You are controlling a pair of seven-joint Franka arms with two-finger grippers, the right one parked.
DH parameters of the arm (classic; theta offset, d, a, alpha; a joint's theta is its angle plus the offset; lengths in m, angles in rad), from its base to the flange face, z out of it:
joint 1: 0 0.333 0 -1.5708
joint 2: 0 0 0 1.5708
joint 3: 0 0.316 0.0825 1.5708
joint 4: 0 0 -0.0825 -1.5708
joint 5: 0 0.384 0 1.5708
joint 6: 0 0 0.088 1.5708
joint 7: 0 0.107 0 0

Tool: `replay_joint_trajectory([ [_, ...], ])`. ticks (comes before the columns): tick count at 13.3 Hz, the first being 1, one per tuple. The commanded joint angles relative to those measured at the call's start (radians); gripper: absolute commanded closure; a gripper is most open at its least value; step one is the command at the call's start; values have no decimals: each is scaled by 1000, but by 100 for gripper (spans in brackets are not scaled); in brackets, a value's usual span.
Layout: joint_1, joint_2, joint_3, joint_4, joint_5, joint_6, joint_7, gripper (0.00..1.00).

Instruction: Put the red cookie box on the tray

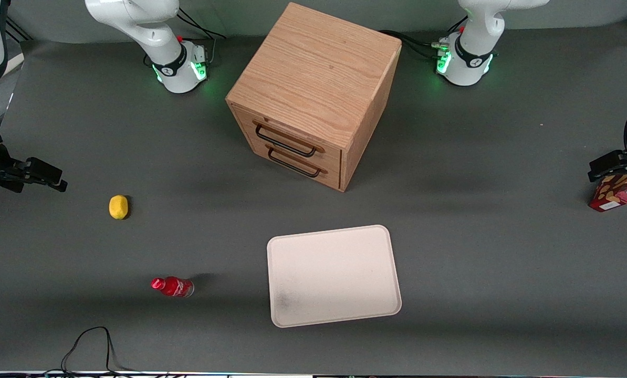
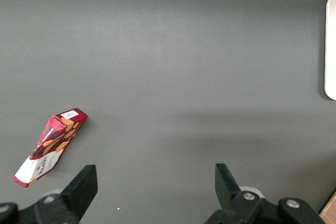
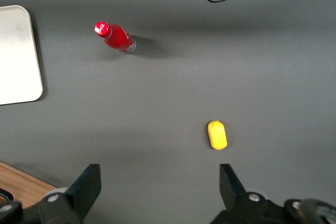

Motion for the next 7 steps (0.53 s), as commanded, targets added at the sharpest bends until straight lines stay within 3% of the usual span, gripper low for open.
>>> replay_joint_trajectory([
  [1,11,-7,-8,2,-9,-16,-9,0],
  [7,14,19,2,48,5,-58,-13,0],
])
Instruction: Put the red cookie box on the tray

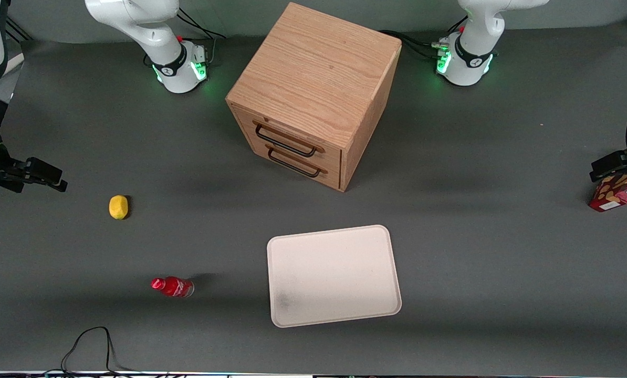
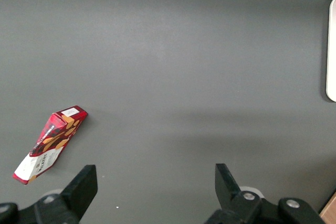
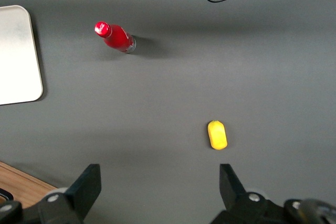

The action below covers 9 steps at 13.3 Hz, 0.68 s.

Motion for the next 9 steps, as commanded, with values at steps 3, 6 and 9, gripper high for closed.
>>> replay_joint_trajectory([
  [3,75,31,3,46,5,-76,47,0],
  [6,165,33,3,48,5,-77,195,0],
  [9,294,54,3,48,3,-57,505,0],
])
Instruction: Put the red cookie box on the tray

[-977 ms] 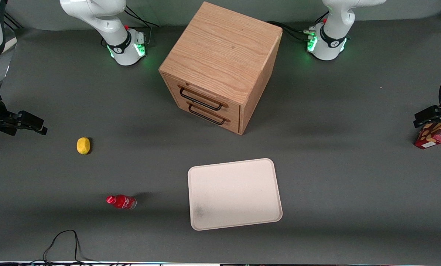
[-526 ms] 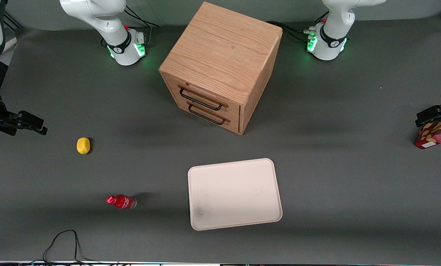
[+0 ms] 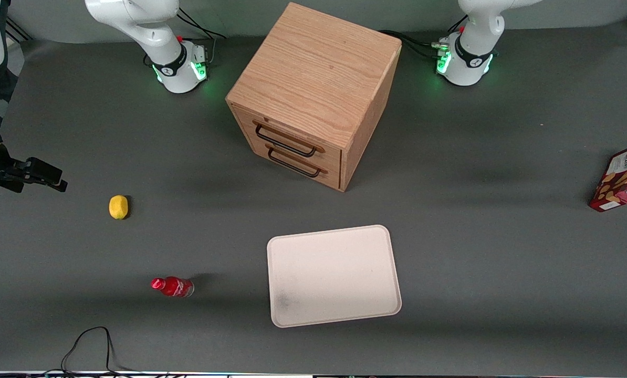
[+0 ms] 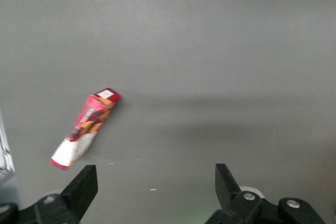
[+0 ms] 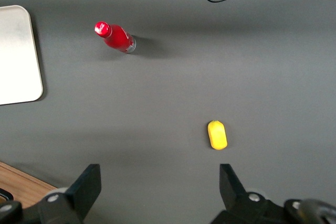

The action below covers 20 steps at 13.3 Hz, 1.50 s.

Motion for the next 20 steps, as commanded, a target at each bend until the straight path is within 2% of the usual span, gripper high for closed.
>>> replay_joint_trajectory([
  [1,97,31,-7,20,4,4,263,0],
  [4,166,30,-7,-14,64,34,420,0],
  [7,256,-39,-7,-161,64,165,576,0],
  [10,303,-38,-7,-195,64,204,696,0],
  [14,319,-21,-8,-282,62,349,752,0],
  [18,327,88,-8,-298,33,471,760,0],
  [20,338,94,-8,-366,32,571,760,0],
])
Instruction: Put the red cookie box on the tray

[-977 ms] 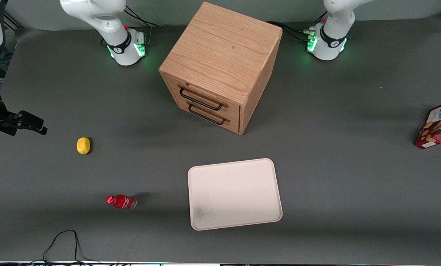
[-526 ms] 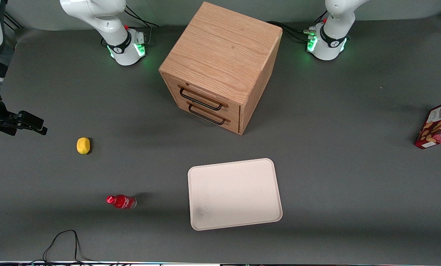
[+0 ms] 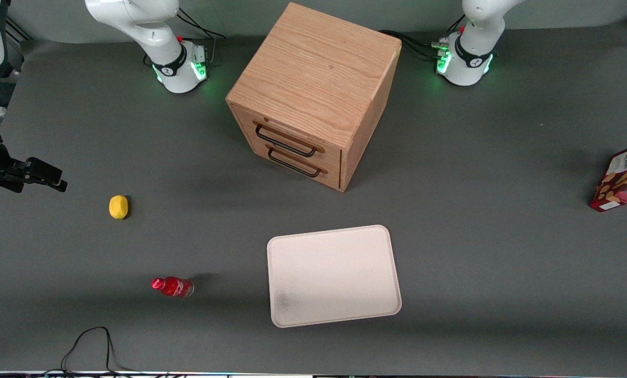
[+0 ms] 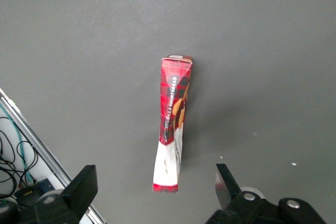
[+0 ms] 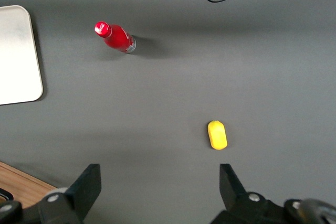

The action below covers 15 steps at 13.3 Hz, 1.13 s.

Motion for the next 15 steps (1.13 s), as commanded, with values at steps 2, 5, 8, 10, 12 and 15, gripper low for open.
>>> replay_joint_trajectory([
  [2,40,15,-7,-111,-14,175,26,0],
  [5,46,78,-7,-119,-70,223,36,0],
  [8,46,127,-7,-124,-103,264,57,0],
  [10,51,150,-7,-140,-111,316,59,0],
  [12,54,162,-7,-165,-111,367,59,0],
  [15,57,165,-7,-203,-114,416,59,0],
])
